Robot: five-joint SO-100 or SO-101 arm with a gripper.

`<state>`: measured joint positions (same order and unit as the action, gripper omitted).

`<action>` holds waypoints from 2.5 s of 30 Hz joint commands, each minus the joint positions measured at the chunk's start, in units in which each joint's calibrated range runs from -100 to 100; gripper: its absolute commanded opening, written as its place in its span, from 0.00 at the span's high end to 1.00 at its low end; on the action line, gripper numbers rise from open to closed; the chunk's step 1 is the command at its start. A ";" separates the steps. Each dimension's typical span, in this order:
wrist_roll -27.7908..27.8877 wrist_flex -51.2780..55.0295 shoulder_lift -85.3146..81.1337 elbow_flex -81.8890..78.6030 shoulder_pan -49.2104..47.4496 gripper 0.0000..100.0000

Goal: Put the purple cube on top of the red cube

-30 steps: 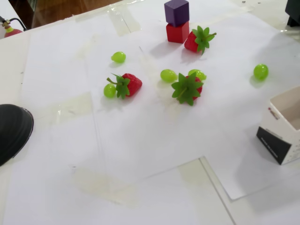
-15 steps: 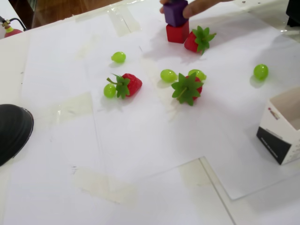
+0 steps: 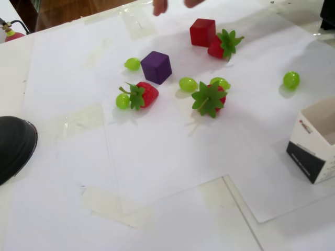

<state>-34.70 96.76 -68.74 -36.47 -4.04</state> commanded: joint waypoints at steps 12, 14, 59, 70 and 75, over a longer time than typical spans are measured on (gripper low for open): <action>1.56 -1.25 0.38 -1.17 1.03 1.00; 1.42 -1.33 0.04 -1.89 0.88 1.00; 3.08 -2.56 -1.85 -6.53 3.82 1.00; 1.56 -6.81 17.58 7.93 5.07 1.00; 1.95 -2.31 30.39 24.74 8.02 1.00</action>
<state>-32.65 92.02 -47.75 -27.33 1.72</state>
